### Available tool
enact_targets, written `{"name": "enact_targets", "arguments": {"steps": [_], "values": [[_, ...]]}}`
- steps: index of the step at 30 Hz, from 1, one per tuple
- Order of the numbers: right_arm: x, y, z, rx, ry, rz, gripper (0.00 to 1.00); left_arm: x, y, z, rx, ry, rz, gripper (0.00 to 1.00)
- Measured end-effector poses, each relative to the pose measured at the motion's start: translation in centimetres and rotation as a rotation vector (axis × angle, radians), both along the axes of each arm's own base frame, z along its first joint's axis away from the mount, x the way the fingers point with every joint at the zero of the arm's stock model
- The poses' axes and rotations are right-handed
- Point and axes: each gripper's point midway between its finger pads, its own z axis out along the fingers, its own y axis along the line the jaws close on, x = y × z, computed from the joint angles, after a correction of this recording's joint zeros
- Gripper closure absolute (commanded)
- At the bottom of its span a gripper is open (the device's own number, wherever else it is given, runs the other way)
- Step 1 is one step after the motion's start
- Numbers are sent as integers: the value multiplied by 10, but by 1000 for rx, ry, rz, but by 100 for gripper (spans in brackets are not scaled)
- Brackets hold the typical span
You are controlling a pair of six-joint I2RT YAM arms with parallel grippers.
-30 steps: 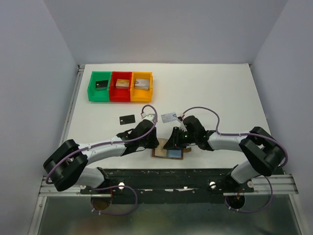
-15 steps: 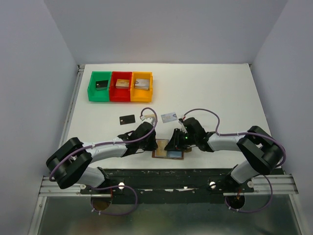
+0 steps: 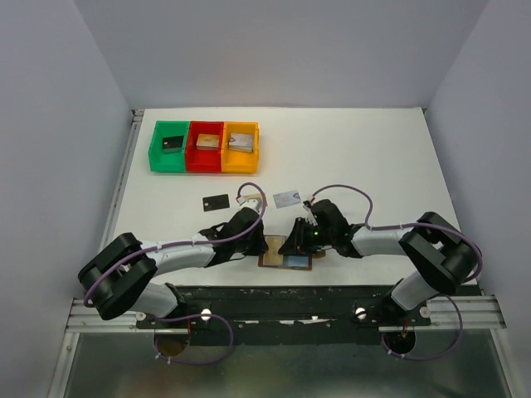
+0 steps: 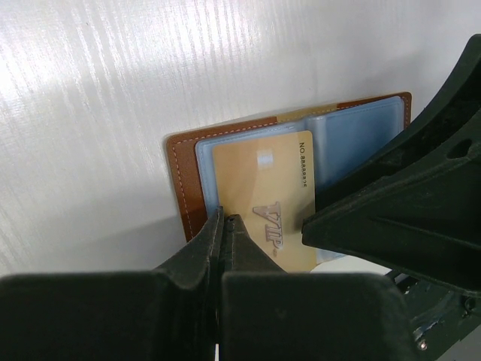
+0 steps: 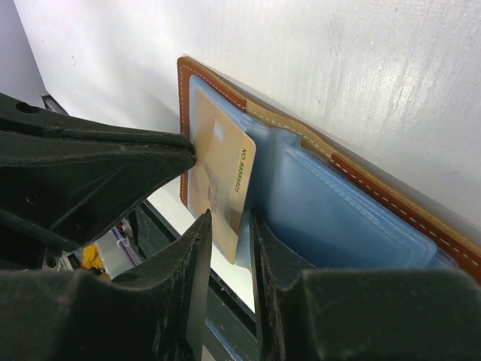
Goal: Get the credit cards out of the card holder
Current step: Remove the credit card from the card holder.
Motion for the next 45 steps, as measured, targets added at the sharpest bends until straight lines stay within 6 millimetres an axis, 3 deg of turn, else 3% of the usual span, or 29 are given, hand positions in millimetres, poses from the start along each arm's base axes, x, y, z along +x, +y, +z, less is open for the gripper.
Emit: {"name": "enact_targets", "arguments": {"steps": [24,30,45], "values": [[3,4,2,73,-3,-24,76,-2,-3,-1,-23,-15,4,100],[2,-1,0,76,1,-29,84,-3,-4,-1,-24,-16,0,100],[2,-8,13,100,-34,-25,86,-5,-6,-2,-38,-11,7,100]]}}
